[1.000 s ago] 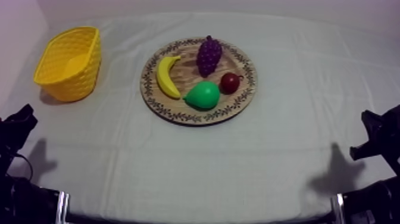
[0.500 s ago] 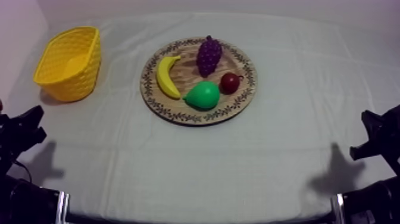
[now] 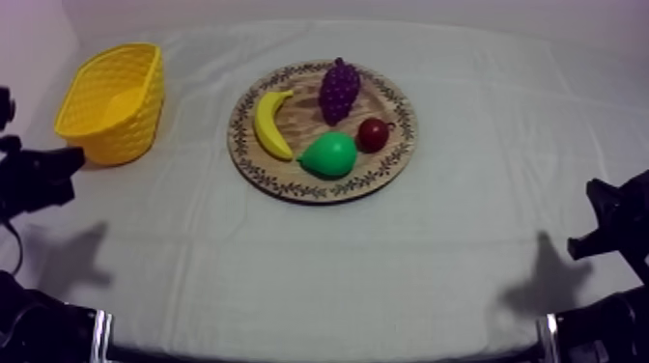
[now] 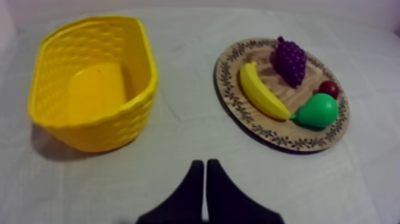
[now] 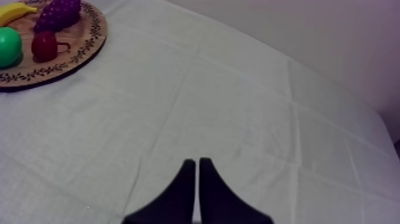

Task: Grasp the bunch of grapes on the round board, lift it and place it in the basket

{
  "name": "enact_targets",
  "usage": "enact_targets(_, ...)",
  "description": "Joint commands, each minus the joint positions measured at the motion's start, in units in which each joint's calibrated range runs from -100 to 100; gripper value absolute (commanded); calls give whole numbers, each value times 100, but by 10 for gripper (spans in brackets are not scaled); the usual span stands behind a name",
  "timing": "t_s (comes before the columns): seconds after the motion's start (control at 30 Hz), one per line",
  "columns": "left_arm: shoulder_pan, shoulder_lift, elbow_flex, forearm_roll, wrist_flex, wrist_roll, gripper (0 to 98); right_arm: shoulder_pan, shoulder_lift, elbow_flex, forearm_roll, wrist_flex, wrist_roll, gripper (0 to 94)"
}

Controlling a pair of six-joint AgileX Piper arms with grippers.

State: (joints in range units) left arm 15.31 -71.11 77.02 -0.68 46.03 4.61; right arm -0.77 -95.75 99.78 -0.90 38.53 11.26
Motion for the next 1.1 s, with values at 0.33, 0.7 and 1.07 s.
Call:
enact_targets(0.33, 222, 4357, -3613, 269, 1367, 1029, 0, 0, 0, 0, -1, 2, -1, 3)
enact_targets(0.7, 836, 7486, -6925, 300, 2559, 1502, 0, 0, 0, 0, -1, 2, 0, 3)
enact_targets(1.07, 1366, 9471, -9587, 300, 3218, 1509, 0, 0, 0, 0, -1, 2, 0, 3)
